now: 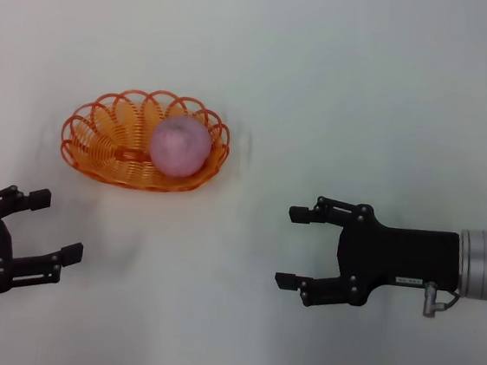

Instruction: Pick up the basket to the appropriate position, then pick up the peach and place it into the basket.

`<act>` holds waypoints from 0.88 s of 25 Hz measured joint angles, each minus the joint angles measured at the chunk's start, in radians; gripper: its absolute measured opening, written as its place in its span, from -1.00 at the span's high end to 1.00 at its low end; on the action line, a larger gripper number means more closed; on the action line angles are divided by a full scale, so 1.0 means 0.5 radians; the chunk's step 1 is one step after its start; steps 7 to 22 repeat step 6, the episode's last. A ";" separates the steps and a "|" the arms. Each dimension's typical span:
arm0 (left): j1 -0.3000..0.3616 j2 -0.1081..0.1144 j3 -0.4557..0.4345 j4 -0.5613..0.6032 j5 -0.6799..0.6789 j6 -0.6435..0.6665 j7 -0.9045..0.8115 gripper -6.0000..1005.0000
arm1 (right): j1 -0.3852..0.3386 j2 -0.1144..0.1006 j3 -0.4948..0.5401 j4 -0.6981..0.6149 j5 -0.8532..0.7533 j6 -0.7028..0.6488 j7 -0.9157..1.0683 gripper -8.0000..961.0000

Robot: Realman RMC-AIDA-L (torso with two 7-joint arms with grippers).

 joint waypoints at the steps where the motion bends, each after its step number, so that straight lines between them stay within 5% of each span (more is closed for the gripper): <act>1: -0.001 0.000 0.000 -0.001 0.000 0.001 0.000 -0.86 | 0.000 0.001 0.003 0.001 0.000 0.001 0.000 -0.91; 22: -0.002 0.001 0.000 -0.001 0.000 -0.002 0.001 -0.86 | 0.002 0.003 0.018 0.003 0.000 0.002 -0.001 -0.91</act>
